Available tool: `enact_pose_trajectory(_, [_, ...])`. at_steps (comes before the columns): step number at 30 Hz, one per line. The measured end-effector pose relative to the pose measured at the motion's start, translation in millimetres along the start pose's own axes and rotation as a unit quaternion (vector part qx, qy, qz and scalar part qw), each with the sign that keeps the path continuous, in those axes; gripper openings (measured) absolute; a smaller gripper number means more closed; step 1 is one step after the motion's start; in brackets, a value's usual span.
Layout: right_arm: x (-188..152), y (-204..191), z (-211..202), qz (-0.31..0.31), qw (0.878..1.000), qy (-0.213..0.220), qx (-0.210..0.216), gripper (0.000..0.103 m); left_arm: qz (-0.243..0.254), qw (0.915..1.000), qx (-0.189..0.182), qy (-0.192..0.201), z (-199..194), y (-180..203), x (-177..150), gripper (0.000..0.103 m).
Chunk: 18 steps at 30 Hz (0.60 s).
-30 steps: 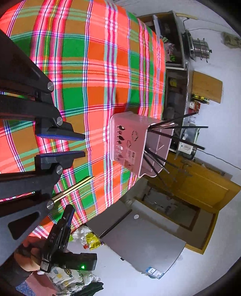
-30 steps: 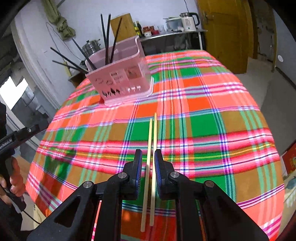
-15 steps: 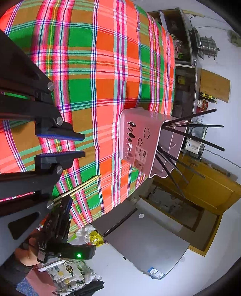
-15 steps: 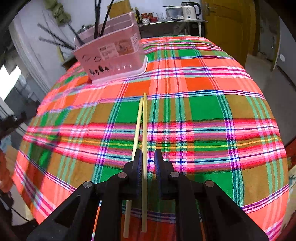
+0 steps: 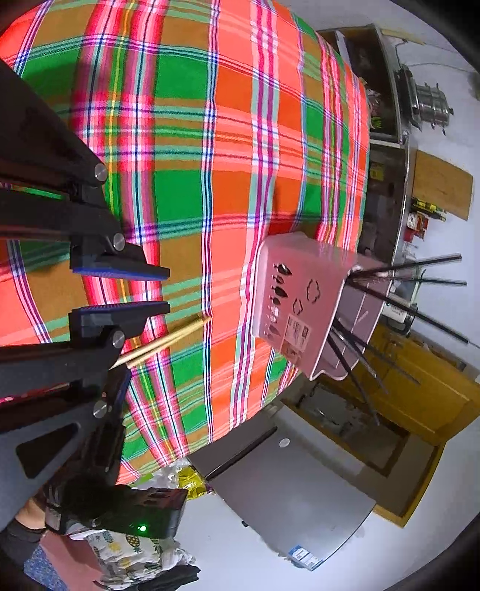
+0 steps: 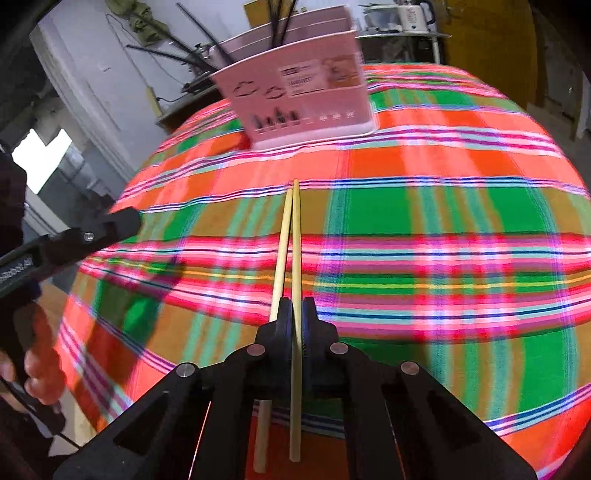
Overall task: Organize utensils
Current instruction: 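Close the right tool on the light wooden chopsticks, then grasp a wooden chopstick with the left tool while the right tool holds another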
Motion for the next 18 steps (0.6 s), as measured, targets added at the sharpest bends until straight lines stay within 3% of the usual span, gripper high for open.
enact_pose_trajectory(2, [-2.7,-9.0,5.7,0.002,1.0,-0.006,0.019,0.005,-0.004,1.0,0.004,-0.002,2.1,-3.4,-0.7,0.01])
enact_pose_trajectory(6, [-6.7,-17.9,8.3,-0.01,1.0,-0.006,0.016,0.005,-0.011,0.9999,0.004,-0.012,10.2,-5.8,-3.2,0.01])
enact_pose_trajectory(13, [-6.0,20.8,-16.4,0.022,0.999,0.016,-0.04,0.005,-0.012,0.9994,0.003,-0.033,28.8,5.3,-12.7,0.01])
enact_pose_trajectory(16, [-9.2,33.6,-26.3,0.038,0.998,0.017,-0.041,0.005,-0.018,0.9981,0.028,-0.051,42.9,8.0,-16.3,0.023])
enact_pose_trajectory(18, [-11.9,38.3,-32.4,0.043,0.998,0.02,-0.052,0.005,-0.025,0.9965,0.046,-0.065,52.2,8.8,-19.4,0.025])
Point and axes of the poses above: each gripper's, at about its wrist camera, not at the fingertips, and z roughly the way its jaws point, y to its right, x to its top, the point moved 2 cm from there along z, roughly the way its jaws point, and after that the axes turned 7 degrees about x, right-handed, at the moved point
